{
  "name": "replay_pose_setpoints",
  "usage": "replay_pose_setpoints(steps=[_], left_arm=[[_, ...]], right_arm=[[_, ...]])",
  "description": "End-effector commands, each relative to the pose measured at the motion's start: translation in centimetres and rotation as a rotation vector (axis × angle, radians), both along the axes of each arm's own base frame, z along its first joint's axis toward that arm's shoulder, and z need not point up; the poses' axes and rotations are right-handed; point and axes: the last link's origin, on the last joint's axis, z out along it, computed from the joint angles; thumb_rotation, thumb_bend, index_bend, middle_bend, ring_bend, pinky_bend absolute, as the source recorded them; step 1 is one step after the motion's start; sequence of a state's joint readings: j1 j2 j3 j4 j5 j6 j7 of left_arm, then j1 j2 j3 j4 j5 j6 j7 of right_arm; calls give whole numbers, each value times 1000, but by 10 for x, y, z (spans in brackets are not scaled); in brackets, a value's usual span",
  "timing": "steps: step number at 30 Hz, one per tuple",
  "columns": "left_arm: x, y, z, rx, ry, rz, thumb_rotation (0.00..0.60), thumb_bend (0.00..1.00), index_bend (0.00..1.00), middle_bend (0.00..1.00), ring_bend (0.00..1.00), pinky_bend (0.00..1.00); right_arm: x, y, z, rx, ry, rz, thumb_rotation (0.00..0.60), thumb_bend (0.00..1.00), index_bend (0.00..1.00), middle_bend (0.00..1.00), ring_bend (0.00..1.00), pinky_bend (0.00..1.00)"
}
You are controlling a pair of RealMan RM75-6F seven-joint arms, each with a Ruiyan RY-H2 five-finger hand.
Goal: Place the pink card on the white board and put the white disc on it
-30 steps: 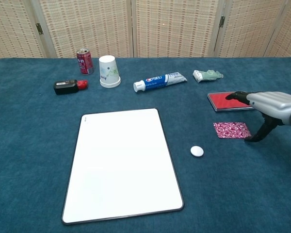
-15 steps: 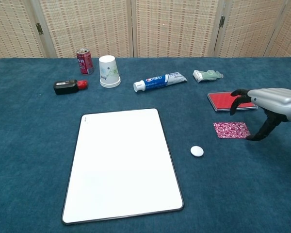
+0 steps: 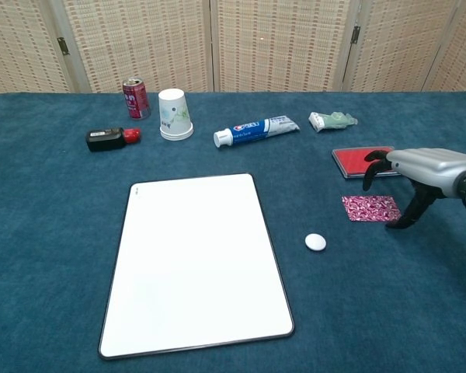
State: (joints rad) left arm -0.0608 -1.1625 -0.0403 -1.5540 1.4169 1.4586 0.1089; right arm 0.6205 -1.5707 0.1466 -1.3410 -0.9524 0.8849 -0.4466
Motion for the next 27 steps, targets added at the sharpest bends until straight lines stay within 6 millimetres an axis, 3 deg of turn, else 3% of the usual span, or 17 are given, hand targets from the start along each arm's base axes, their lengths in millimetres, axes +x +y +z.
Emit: replay_pose_setpoints(steps=[1, 27], left_arm=[[0, 0, 0, -1, 1, -1, 600, 155, 106, 47, 58, 0], [-5, 0, -1, -2, 0, 10, 600, 156, 110, 47, 58, 0]], right_arm=[[0, -1, -3, 6, 3, -4, 600, 227, 304, 71, 50, 56], [-3, -10, -6, 13, 24, -38, 600, 227, 359, 87, 63, 56]])
